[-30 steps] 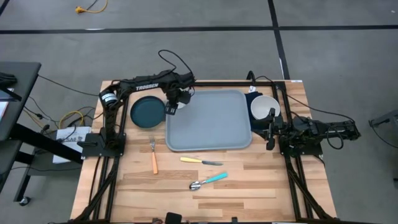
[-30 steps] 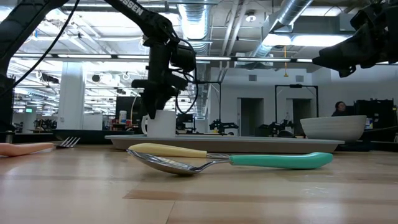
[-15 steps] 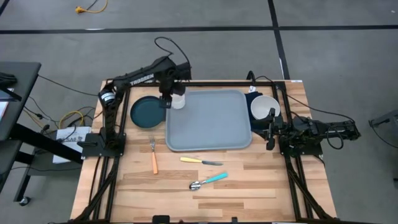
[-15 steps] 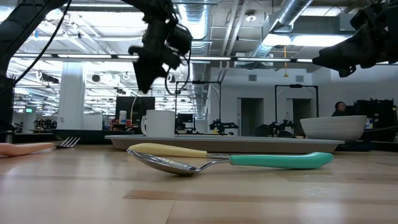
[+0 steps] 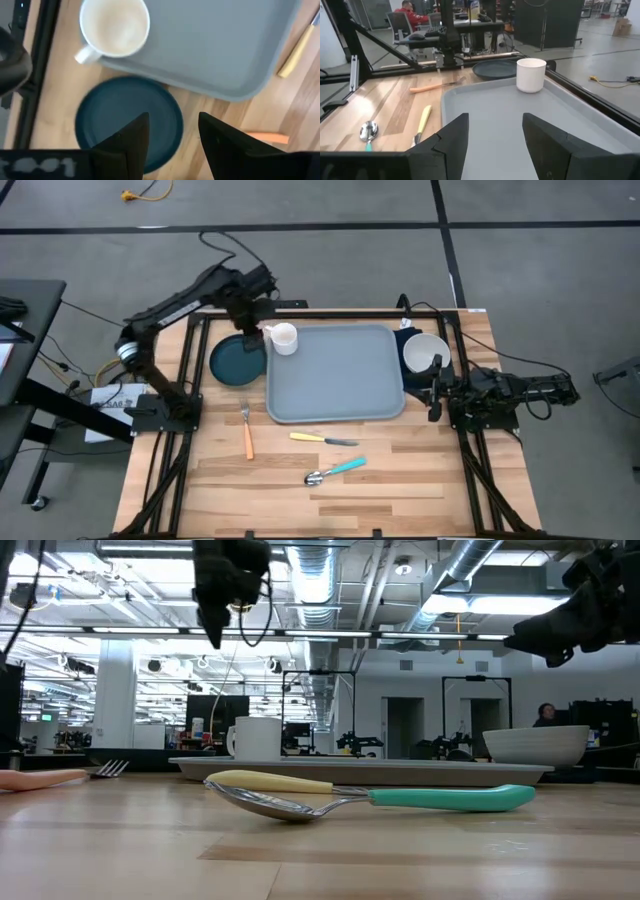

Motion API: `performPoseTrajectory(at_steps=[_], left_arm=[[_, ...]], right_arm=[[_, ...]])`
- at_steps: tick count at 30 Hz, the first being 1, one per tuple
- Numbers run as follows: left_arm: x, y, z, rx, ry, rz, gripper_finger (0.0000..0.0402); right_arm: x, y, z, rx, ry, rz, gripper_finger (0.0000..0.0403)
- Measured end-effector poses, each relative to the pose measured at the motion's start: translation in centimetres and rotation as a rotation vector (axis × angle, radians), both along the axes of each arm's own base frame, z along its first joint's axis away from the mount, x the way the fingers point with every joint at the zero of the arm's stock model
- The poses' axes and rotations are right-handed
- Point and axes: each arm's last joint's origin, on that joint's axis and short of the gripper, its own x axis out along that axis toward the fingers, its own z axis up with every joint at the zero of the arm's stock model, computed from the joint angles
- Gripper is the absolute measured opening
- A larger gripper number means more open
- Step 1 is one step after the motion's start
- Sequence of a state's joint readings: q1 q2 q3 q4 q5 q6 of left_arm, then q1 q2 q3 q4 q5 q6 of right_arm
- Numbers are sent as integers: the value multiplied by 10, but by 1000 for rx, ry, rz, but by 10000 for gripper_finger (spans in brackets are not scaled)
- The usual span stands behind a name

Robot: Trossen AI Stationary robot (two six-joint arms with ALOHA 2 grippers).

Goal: Set up tray
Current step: Put the black plate on the gray tray at the bottom of the white mug

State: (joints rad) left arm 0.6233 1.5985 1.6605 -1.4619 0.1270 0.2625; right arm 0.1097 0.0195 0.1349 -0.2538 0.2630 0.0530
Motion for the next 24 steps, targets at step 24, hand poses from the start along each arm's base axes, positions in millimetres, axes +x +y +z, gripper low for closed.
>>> performPoseTrajectory(at_steps=[24], left_arm=[[-27,-82,-140,10,21,95,158]], right_arm=[[0,0,1,2,-7,-1,178]])
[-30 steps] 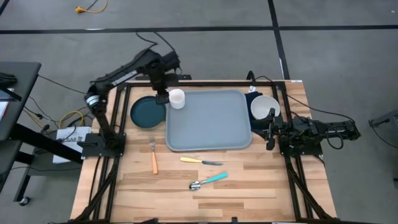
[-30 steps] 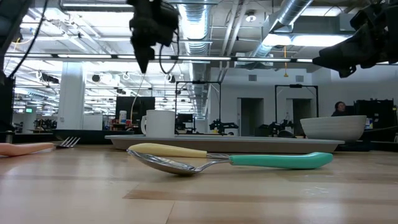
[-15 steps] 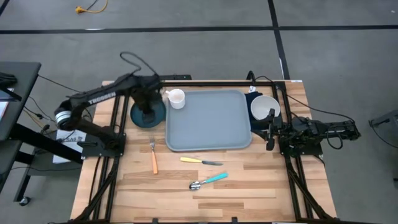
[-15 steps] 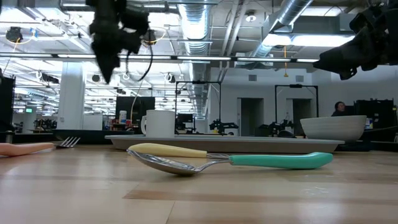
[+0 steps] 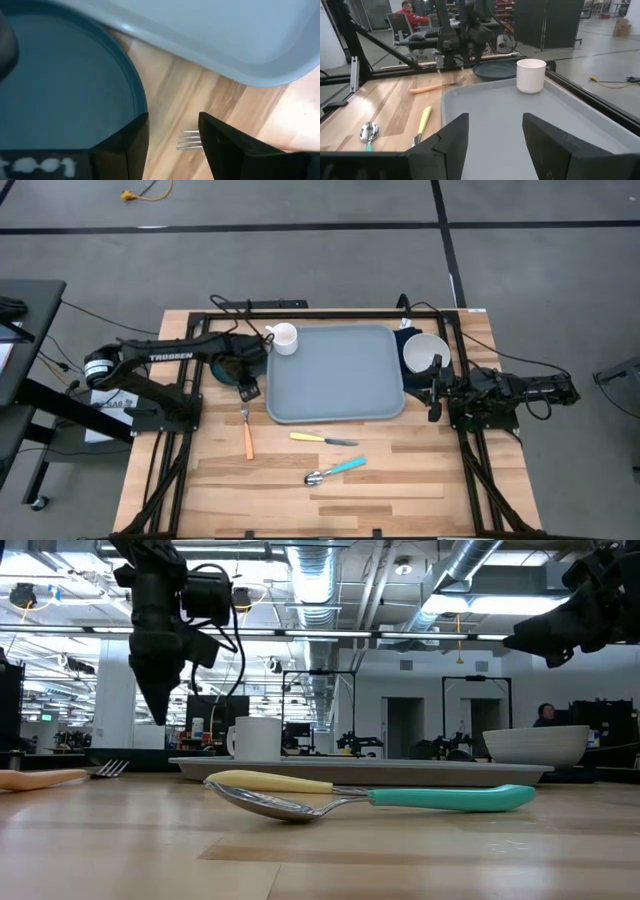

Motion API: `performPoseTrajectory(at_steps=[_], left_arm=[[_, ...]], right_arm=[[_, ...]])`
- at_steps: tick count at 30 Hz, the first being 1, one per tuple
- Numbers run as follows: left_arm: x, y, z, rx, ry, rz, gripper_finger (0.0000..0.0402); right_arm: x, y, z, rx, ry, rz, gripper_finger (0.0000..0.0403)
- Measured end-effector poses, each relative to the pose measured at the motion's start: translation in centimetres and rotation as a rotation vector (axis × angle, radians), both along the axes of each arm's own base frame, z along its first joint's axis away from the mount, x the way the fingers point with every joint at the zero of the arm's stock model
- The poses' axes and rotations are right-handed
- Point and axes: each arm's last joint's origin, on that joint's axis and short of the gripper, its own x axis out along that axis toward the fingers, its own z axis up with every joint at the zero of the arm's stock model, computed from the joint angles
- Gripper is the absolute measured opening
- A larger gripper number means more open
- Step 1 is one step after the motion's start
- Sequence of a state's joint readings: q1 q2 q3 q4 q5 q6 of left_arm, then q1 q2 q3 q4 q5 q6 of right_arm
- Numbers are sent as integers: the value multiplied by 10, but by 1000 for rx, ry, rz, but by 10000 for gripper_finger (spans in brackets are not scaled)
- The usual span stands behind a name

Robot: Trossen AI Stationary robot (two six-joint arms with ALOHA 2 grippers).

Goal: Set up tray
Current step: Put the black plate on the gray tray at the bottom of the white mug

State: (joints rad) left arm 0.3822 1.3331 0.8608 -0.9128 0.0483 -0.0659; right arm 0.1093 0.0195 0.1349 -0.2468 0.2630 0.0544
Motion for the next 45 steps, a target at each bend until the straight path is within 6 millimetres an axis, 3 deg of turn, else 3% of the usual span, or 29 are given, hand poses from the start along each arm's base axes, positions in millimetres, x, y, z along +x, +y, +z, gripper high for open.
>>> performPoseTrajectory(at_steps=[13,26,45], left_arm=[[7,3,-1,60,-36,-11,158],[15,10,-25,112,109,21,158],[15,11,-26,144,122,56,158]], right_arm=[[0,0,0,0,1,0,178],[0,0,0,-1,5,0,178],[0,0,-1,-1,6,0,178]])
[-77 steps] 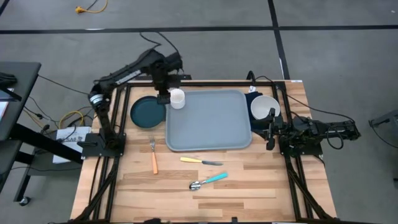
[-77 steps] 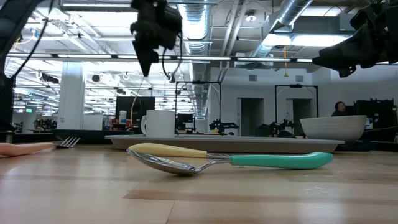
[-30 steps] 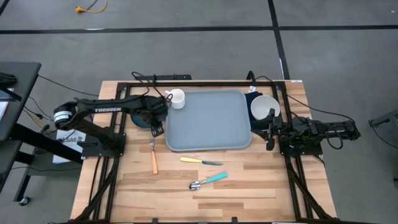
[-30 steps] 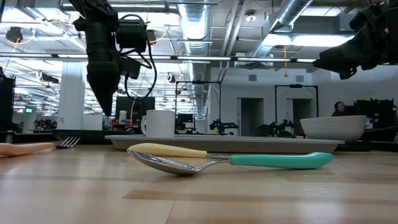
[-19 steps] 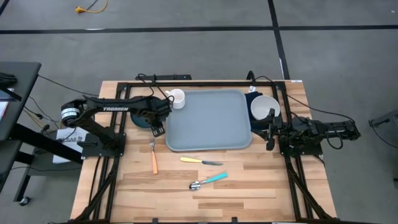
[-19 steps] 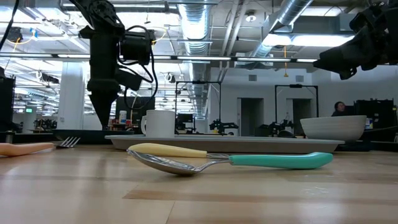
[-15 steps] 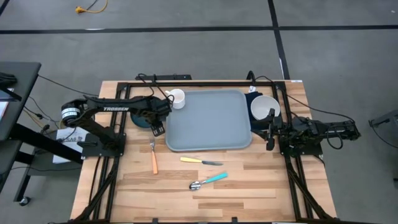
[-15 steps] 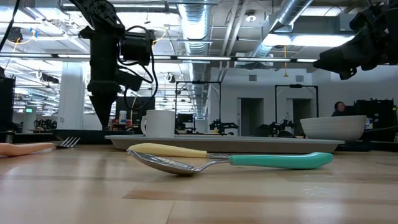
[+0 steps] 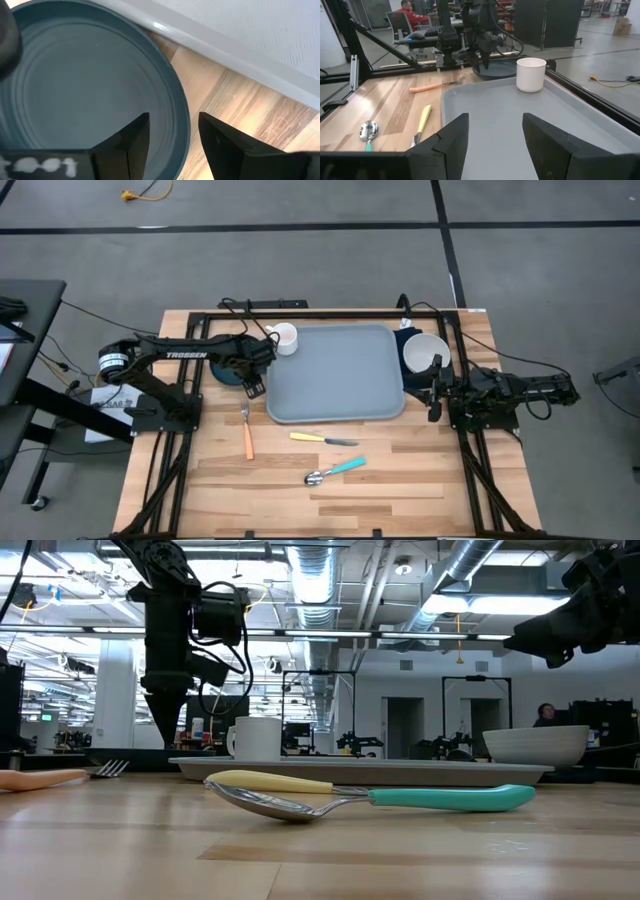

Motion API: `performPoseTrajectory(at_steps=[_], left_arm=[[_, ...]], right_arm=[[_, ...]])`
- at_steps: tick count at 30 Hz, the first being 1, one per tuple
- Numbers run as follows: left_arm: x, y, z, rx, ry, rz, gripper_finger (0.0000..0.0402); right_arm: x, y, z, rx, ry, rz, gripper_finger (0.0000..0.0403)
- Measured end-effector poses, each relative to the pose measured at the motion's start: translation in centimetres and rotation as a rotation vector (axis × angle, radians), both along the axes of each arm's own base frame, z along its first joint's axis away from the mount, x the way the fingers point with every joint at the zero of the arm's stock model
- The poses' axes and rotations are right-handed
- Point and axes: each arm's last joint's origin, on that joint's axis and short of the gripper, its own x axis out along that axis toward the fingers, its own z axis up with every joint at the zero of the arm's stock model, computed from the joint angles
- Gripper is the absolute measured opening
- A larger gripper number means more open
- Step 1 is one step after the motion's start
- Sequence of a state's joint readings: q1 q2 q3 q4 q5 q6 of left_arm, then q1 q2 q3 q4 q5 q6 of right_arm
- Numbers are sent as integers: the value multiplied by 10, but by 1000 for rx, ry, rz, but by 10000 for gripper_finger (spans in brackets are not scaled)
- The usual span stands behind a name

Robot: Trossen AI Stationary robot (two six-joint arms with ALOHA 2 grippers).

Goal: Set up tray
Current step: Put the black plate on the gray tray at the bottom of the white mug

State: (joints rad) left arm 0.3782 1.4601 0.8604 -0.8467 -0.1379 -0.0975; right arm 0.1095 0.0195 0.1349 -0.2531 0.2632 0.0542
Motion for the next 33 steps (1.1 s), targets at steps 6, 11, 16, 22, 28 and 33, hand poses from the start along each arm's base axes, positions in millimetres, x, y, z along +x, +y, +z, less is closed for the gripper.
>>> performPoseTrajectory(at_steps=[6,11,16,22,28,33], left_arm=[[0,0,0,1,-1,4,158],[-5,-2,-11,1,5,4,158],[-8,-3,-17,0,19,4,158],[-10,-4,-23,7,8,-1,158],[-14,-5,-29,10,21,0,158],[-14,-3,-28,59,34,7,157]], right_arm=[[0,0,0,0,0,0,178],[0,0,0,0,0,0,178],[0,0,0,0,0,0,178],[0,0,0,0,0,0,178],[0,0,0,0,0,0,178],[0,0,0,0,0,0,178]])
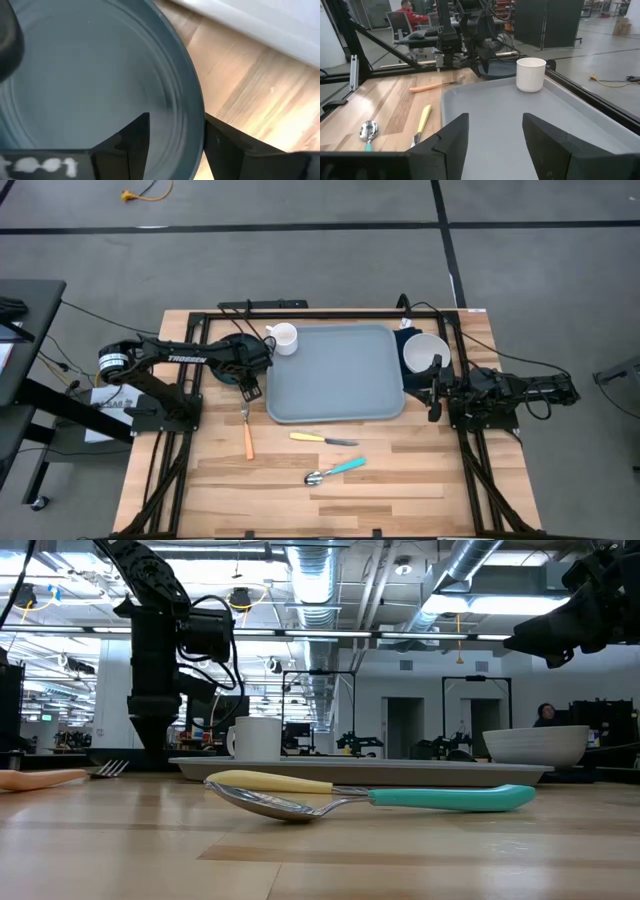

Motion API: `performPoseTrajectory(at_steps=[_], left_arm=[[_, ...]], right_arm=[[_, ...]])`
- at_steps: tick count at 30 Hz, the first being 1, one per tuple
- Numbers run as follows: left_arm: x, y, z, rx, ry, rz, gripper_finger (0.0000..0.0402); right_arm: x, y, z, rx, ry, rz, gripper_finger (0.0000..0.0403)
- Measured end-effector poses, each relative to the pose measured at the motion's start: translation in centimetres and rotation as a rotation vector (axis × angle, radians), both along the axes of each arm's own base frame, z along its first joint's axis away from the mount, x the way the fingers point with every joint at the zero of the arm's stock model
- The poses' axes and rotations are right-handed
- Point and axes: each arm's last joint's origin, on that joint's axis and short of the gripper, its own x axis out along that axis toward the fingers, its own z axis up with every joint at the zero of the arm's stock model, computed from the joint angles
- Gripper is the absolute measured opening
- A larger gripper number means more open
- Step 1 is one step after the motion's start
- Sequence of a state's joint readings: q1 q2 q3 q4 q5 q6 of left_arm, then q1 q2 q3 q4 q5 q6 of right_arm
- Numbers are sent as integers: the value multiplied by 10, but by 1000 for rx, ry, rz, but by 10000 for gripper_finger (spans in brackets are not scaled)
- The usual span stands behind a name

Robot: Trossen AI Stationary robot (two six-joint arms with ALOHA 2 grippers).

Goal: Set up tray
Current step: Put the black plate on the gray tray at the bottom of the white mug

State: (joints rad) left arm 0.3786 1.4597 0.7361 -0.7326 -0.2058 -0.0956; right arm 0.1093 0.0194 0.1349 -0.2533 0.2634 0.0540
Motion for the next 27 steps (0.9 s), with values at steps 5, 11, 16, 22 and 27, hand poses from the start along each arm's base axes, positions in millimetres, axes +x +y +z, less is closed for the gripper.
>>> performPoseTrajectory(at_steps=[5,11,16,22,27], left_arm=[[0,0,0,4,3,1,129],[0,0,0,1,2,1,52],[0,0,0,-4,-4,19,7],[0,0,0,5,1,25,3],[-3,0,0,23,33,27,2]], right_arm=[[0,0,0,0,0,0,178],[0,0,0,0,0,0,178],[0,0,0,0,0,0,178],[0,0,0,0,0,0,178],[0,0,0,0,-1,0,178]])
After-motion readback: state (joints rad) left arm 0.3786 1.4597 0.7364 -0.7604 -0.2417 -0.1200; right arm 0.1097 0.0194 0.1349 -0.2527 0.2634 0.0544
